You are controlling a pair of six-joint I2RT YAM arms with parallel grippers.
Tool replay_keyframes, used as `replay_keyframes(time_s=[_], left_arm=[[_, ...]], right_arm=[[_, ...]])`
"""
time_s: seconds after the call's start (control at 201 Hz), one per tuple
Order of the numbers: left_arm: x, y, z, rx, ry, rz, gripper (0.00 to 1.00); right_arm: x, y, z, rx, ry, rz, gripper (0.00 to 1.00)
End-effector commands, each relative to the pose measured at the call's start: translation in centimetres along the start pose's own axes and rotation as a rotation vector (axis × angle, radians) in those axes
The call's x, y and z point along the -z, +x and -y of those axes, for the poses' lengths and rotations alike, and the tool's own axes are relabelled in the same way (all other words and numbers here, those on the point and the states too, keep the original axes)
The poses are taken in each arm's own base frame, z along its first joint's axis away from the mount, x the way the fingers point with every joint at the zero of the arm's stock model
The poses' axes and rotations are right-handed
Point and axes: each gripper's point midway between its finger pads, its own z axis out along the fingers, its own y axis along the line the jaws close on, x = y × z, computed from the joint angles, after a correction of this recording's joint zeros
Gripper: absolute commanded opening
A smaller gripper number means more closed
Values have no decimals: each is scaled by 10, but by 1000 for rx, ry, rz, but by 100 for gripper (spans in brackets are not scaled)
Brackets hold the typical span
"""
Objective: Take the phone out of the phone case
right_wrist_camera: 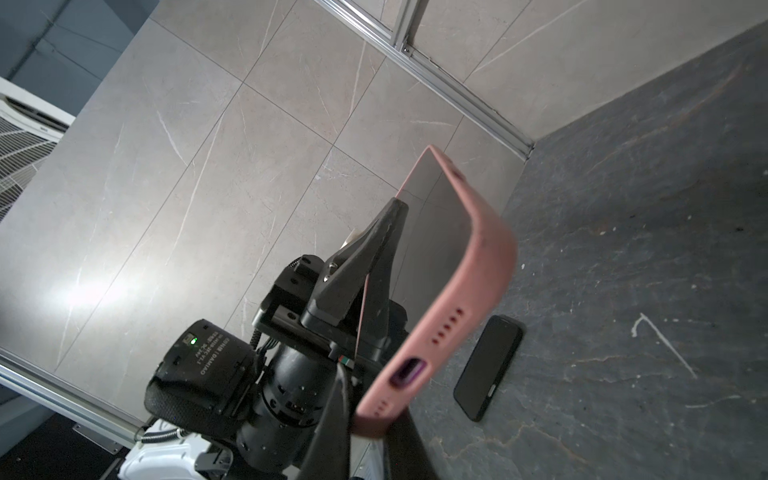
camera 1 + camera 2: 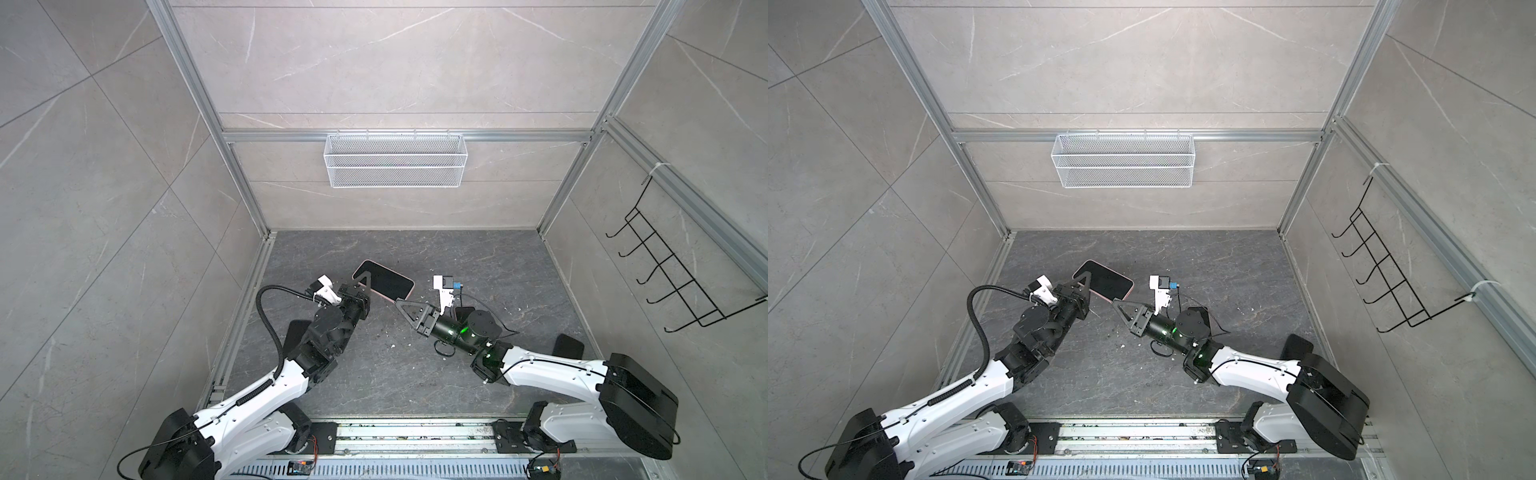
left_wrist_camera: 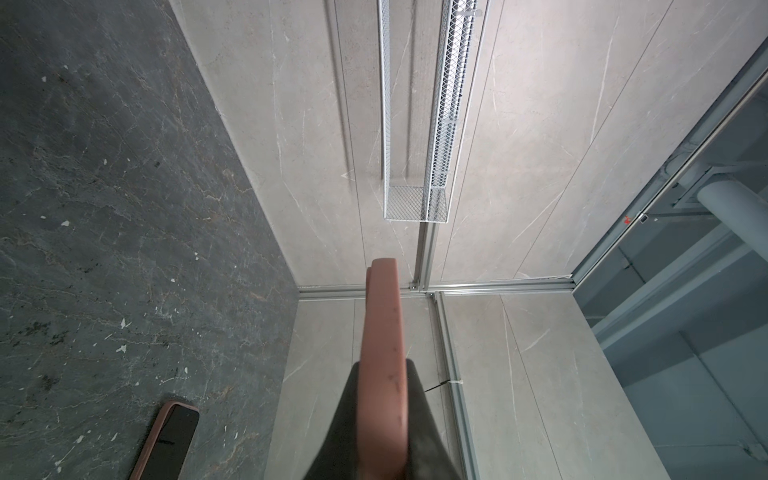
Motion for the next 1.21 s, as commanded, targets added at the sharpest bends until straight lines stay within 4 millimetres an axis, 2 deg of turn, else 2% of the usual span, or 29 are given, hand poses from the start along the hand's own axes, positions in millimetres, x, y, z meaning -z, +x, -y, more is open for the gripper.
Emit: replay_keyframes(time_s=[0.0,0.249,0.413,0.523,0.553,0.593,0.613,0.662,0.712,0.757,0.807,0.882,0.971,1.205], left_arm=[[-4,0,31,-16,23,-9,0],[-13,6,35,-31,-4,-38,0],[-20,10,39,-33,2,-54,0],[-23,11,39,-33,12,-62,0],[-23,10,40,-34,18,-58,0],[-23,9,41,-40,23,-57,0],[-22,8,43,-46,28,-56,0],[-21,8,46,-58,43,-54,0],[-21,7,48,-57,52,-52,0],[-21,8,48,-56,58,-56,0],[-22,9,46,-52,59,-60,0],[-23,10,43,-47,55,-65,0],[-22,9,40,-39,58,-61,0],[-20,10,37,-35,57,-65,0]], right_arm=[[7,35,16,236,35,-154,0],[12,37,31,387,101,-172,3],[15,28,43,460,200,-165,0],[19,20,41,487,223,-142,0],[22,21,39,483,214,-148,7],[25,22,35,464,201,-149,24],[27,22,34,441,200,-144,38],[32,21,32,391,193,-130,57],[37,18,26,347,172,-108,70],[39,13,23,310,177,-84,76],[39,5,22,263,186,-71,77],[36,-3,11,193,123,-55,76],[28,-4,4,158,90,-71,74],[19,-9,4,92,56,-55,66]])
